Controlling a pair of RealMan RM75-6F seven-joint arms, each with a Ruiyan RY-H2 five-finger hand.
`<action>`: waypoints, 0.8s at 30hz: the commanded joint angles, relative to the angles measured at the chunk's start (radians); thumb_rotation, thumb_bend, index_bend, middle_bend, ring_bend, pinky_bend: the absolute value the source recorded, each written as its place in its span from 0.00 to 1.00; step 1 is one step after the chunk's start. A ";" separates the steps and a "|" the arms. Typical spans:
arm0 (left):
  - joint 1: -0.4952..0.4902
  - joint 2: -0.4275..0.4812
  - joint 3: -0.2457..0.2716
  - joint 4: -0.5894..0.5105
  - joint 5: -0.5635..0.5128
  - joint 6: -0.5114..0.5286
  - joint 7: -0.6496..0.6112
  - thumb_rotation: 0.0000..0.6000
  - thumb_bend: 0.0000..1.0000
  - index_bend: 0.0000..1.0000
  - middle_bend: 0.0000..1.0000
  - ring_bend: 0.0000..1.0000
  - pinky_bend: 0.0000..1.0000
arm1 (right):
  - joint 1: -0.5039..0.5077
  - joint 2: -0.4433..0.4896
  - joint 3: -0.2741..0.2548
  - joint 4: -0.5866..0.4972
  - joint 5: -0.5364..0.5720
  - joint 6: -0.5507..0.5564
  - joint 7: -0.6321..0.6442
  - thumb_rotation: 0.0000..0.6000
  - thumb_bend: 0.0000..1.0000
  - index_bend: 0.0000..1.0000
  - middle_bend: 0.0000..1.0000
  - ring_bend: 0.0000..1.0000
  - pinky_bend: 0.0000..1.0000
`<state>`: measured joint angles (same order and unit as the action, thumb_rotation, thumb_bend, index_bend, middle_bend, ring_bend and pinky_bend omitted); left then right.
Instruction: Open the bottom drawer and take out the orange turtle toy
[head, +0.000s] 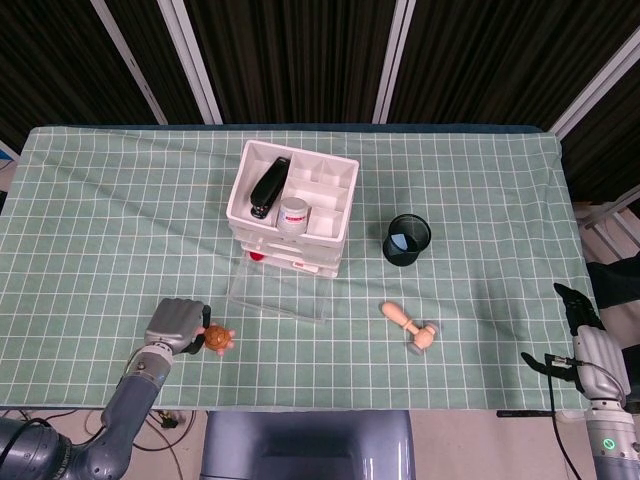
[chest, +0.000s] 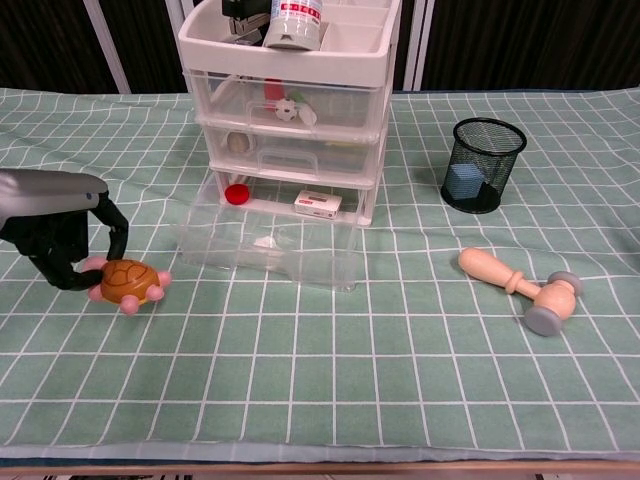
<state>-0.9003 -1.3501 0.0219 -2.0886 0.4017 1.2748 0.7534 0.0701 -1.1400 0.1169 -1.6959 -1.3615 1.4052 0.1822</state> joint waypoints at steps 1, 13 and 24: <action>0.010 -0.025 0.014 0.028 0.015 -0.005 0.002 1.00 0.35 0.50 1.00 1.00 1.00 | -0.001 0.000 0.000 0.000 0.000 0.002 0.000 1.00 0.10 0.00 0.10 0.00 0.18; 0.071 -0.044 0.031 0.047 0.118 0.052 -0.015 1.00 0.19 0.37 1.00 1.00 1.00 | -0.004 0.001 -0.003 0.005 -0.013 0.011 -0.005 1.00 0.09 0.00 0.10 0.00 0.18; 0.318 0.132 0.153 -0.026 0.598 0.271 -0.279 1.00 0.18 0.05 0.10 0.17 0.37 | -0.003 -0.009 -0.010 0.035 -0.045 0.031 -0.042 1.00 0.09 0.00 0.10 0.00 0.18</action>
<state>-0.6844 -1.2938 0.1103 -2.0958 0.8506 1.4577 0.5747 0.0669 -1.1470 0.1086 -1.6663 -1.4009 1.4329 0.1459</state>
